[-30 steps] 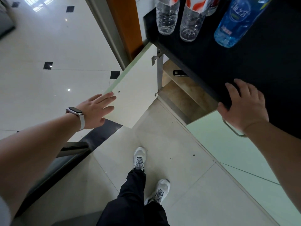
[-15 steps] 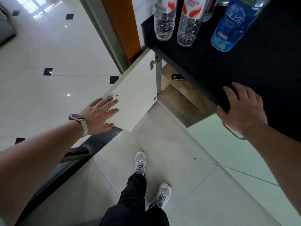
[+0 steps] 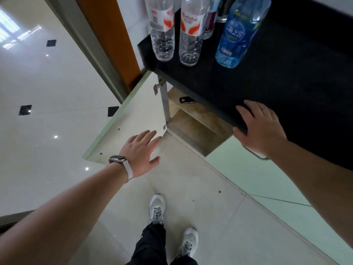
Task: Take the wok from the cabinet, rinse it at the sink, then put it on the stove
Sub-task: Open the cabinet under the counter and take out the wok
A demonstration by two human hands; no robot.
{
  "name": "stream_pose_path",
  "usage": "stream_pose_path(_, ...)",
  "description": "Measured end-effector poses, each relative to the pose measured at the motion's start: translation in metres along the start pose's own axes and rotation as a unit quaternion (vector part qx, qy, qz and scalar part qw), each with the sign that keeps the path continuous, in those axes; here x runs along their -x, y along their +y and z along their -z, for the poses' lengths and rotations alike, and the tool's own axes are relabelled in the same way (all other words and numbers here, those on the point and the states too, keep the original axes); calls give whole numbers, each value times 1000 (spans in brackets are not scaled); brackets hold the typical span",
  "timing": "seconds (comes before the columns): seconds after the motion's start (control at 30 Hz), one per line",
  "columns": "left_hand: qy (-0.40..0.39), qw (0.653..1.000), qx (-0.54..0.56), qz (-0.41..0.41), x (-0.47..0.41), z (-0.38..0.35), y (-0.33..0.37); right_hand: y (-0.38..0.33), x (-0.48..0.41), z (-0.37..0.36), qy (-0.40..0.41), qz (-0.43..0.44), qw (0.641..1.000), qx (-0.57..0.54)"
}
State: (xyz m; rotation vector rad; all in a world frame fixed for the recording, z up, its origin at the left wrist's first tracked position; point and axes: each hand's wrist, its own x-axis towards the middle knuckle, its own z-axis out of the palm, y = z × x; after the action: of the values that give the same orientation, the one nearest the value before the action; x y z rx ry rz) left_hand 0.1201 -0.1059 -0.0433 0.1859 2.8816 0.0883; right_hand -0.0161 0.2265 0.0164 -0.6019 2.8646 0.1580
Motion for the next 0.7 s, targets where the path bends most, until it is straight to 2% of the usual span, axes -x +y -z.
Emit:
stream_pose_path(0.1, 22, 999, 35, 19, -22, -2, 9, -15, 10, -1, 52, 26, 998, -32)
stream_pose_path(0.17, 39, 997, 61, 24, -41, -7, 14, -34, 16, -10, 87, 77, 992, -55)
stream_pose_path(0.3, 69, 994, 88, 13, -89, -29, 12, -72, 0, -46, 91, 141, 984, -54)
stream_pose_path(0.47, 115, 990, 85, 0, -152, -72, 3, -87, -47, -101, 88, 108, 987, -79)
stream_pose_path(0.57, 178, 984, 2, -26, -187, -94, 4, -81, -81, -132, 105, 76, 988, -90)
stream_pose_path(0.7, 254, 967, 18, -27, -230, -109, 7, -80, -118, -169, 142, 58, 984, -86)
